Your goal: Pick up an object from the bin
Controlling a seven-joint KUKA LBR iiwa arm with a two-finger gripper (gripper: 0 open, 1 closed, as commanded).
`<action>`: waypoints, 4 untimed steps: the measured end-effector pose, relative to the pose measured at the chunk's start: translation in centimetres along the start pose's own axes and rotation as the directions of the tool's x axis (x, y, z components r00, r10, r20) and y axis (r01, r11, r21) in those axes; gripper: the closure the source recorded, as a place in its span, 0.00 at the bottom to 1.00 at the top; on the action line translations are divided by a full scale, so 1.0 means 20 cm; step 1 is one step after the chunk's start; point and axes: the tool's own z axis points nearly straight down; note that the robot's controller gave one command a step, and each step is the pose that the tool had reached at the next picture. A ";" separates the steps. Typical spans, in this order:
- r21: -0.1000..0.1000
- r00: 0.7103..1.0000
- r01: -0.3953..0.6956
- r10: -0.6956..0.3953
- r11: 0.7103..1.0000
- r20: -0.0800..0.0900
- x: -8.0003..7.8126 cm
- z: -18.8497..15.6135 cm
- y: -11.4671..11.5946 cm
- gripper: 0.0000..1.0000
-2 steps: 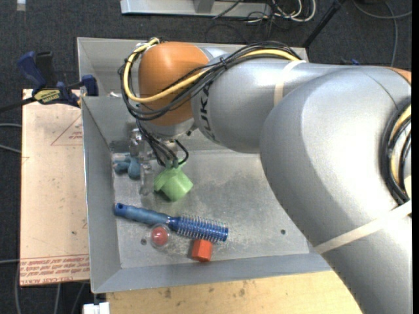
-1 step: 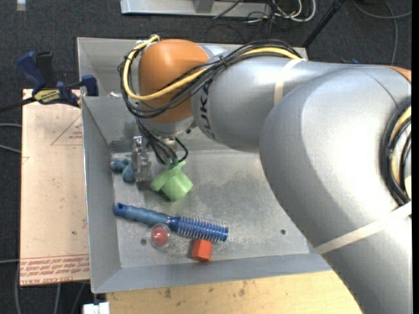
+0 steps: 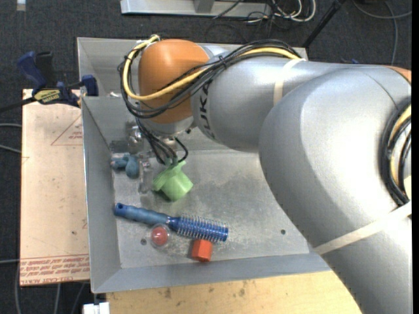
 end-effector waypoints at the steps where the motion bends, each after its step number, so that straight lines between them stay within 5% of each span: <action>1: 0.000 1.000 0.000 0.000 1.000 0.000 0.00 0.00 0.00 1.00; 2: 0.000 1.000 0.000 0.000 1.000 0.000 0.00 0.00 0.00 0.00; 3: 0.003 0.998 0.069 -0.069 0.998 0.002 0.23 -0.29 -0.21 0.00; 4: 0.002 0.992 0.128 -0.128 0.992 -0.003 0.18 0.13 -0.45 0.00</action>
Offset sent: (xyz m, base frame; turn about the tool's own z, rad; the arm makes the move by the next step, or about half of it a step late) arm 0.0000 0.0000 0.0000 0.0000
